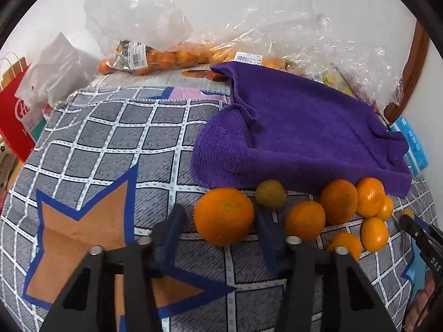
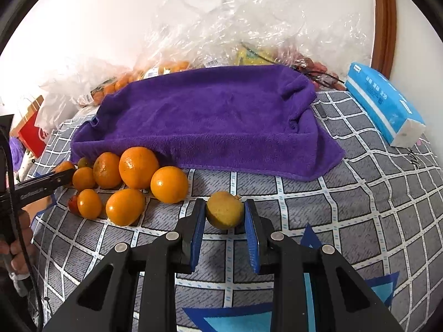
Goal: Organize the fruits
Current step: 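Close the left gripper on the large orange at the row's end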
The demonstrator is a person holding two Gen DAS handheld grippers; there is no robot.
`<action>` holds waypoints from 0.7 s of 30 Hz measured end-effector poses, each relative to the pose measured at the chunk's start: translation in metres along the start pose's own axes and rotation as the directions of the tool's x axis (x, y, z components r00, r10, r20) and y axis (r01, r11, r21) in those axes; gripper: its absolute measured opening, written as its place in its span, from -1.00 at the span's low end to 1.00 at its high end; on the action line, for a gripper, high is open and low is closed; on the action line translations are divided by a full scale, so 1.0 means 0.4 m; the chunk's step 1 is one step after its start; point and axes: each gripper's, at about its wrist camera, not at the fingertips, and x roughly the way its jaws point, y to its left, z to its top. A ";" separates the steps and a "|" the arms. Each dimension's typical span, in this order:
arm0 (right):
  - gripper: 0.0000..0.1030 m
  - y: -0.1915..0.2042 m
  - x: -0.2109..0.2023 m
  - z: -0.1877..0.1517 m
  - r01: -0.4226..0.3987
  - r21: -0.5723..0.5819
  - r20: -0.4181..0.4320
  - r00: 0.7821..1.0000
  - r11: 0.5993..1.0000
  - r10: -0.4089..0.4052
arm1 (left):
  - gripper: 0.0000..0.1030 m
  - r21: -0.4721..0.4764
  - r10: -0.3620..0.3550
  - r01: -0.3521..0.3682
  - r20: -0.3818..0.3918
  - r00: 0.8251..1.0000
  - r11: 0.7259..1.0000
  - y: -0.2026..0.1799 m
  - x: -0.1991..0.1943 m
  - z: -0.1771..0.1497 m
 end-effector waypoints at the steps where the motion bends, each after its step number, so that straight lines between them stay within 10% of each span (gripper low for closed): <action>1: -0.46 -0.001 -0.004 -0.001 -0.004 0.004 0.000 1.000 1.000 0.004 | -0.23 0.001 -0.014 0.014 0.000 1.000 1.000 -0.001 -0.004 0.001; 21: -0.46 0.045 -0.181 0.005 0.029 0.003 0.097 0.995 1.000 -0.029 | -0.23 -0.011 -0.062 0.062 0.040 0.997 0.998 -0.009 -0.179 -0.040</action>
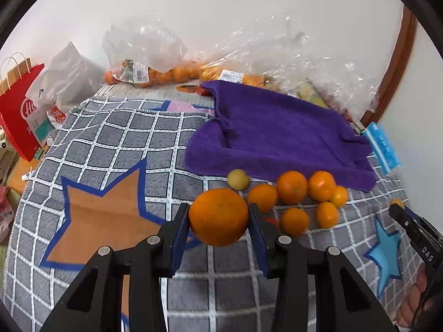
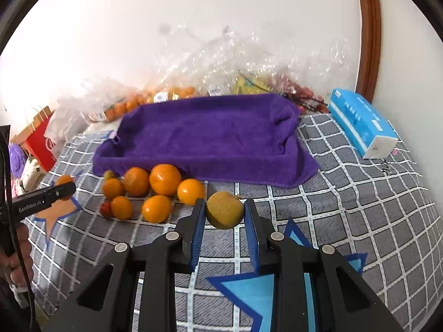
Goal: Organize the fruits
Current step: 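Close the left gripper on the large orange at the row's end, then carry the yellow fruit in the right gripper over the purple towel while the left carries the orange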
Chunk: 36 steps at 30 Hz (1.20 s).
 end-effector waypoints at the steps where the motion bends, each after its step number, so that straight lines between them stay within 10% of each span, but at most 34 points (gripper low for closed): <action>1: -0.46 0.003 -0.010 0.003 -0.001 0.000 0.005 1.000 1.000 0.001 | -0.23 -0.001 -0.010 0.010 0.005 1.000 1.000 -0.002 -0.014 -0.002; 36: -0.46 0.023 -0.111 0.226 0.011 0.008 0.108 0.994 1.000 -0.012 | -0.23 0.025 -0.069 0.067 0.111 0.991 0.997 -0.091 -0.137 0.196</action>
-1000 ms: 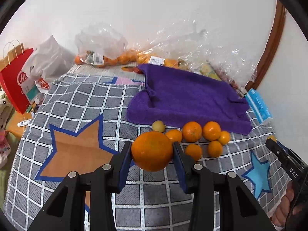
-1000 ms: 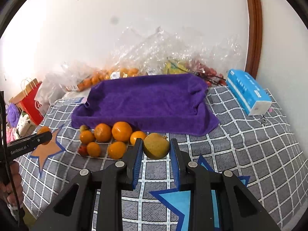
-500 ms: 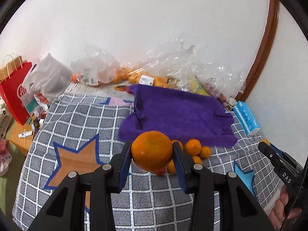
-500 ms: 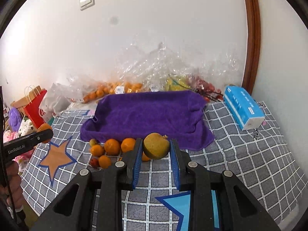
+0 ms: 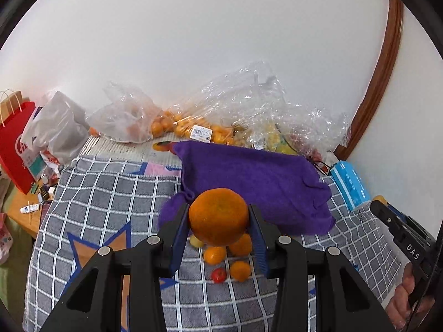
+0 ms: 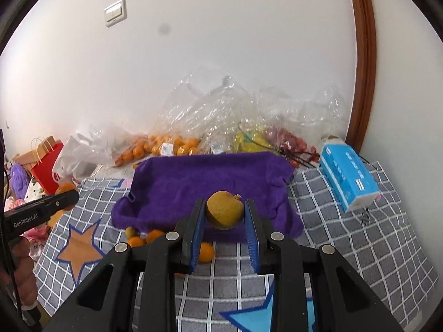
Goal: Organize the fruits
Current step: 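Carry the yellow fruit in the right gripper over the purple towel while the left carries the orange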
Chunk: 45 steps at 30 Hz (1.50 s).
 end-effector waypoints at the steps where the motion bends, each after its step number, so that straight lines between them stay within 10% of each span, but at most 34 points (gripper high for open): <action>1: -0.46 0.001 0.005 0.010 -0.002 -0.003 0.003 1.000 1.000 0.002 | -0.23 0.000 0.001 -0.001 0.000 1.000 1.000 -0.002 0.003 0.005; 45: -0.46 -0.114 0.362 0.118 0.026 0.045 -0.086 0.996 0.999 -0.022 | -0.23 0.042 -0.020 0.024 -0.089 0.996 0.999 -0.030 0.348 0.174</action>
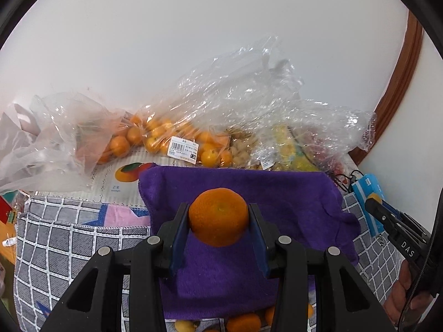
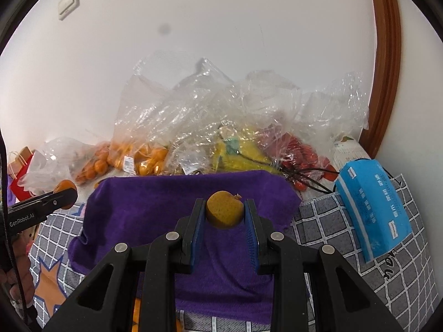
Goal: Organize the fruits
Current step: 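Carry the yellow fruit in the right gripper over the purple towel while the left carries the orange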
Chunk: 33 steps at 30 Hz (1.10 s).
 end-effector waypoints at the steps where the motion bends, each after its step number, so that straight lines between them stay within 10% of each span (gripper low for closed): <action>1: -0.46 -0.004 0.009 -0.002 -0.001 0.004 -0.004 1.000 1.000 0.001 | -0.23 -0.001 0.004 -0.004 -0.005 1.000 1.000 0.003 0.011 0.000; 33: -0.46 -0.046 0.245 -0.112 -0.004 0.001 -0.180 0.984 1.000 0.004 | -0.23 0.007 0.015 -0.014 -0.165 0.986 1.000 -0.008 0.248 -0.051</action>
